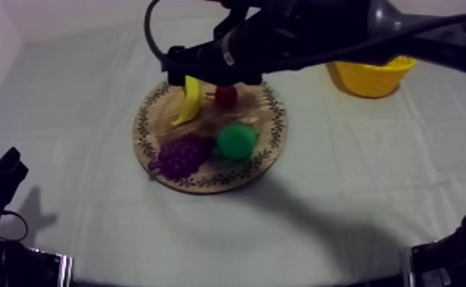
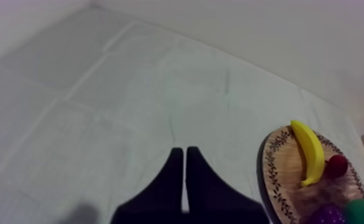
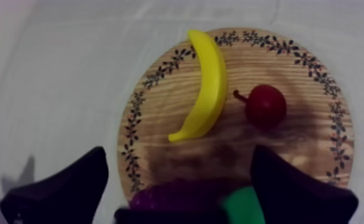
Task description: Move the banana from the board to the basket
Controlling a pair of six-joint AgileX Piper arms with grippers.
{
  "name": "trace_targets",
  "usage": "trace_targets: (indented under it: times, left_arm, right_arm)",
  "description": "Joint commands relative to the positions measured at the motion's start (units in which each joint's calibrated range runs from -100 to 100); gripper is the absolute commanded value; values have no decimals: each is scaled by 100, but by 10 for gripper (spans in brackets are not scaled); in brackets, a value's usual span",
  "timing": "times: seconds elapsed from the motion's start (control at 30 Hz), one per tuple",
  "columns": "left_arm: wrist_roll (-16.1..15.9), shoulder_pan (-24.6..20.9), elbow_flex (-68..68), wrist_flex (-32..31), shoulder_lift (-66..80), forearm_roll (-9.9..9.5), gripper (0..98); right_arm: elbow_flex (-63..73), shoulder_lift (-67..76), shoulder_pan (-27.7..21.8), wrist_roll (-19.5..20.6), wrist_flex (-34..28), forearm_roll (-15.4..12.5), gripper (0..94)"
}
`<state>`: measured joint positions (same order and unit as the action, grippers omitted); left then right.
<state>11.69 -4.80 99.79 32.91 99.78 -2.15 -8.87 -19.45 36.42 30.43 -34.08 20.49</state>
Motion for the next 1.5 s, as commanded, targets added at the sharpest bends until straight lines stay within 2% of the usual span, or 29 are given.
trace_targets:
  times: [0.0, 0.27, 0.47, 0.67, 0.83, 1.2, 1.47]
  left_arm:
    - [1, -1, -1, 0, 5, -3, 1]
    - [-1, -1, -1, 0, 5, -3, 1]
    - [-1, -1, -1, 0, 5, -3, 1]
    - [0, -1, -1, 0, 5, -3, 1]
    - [0, -1, -1, 0, 5, -3, 1]
    - [1, -1, -1, 0, 5, -3, 1]
    - [-2, -1, -1, 0, 5, -3, 1]
  right_arm:
    - [435, -489, -38, -28, -75, -24, 680]
    - [1783, -1746, -230, -339, -374, -263, 686]
    - [2500, -2499, -255, -383, -528, -223, 681]
    - [3458, -3182, -309, -565, -866, -395, 668]
    - [3958, -3623, -357, -531, -954, -282, 646]
    - [4057, -3879, -446, -886, -863, -387, 405]
    - [3722, -3678, -359, -1098, -876, -393, 272]
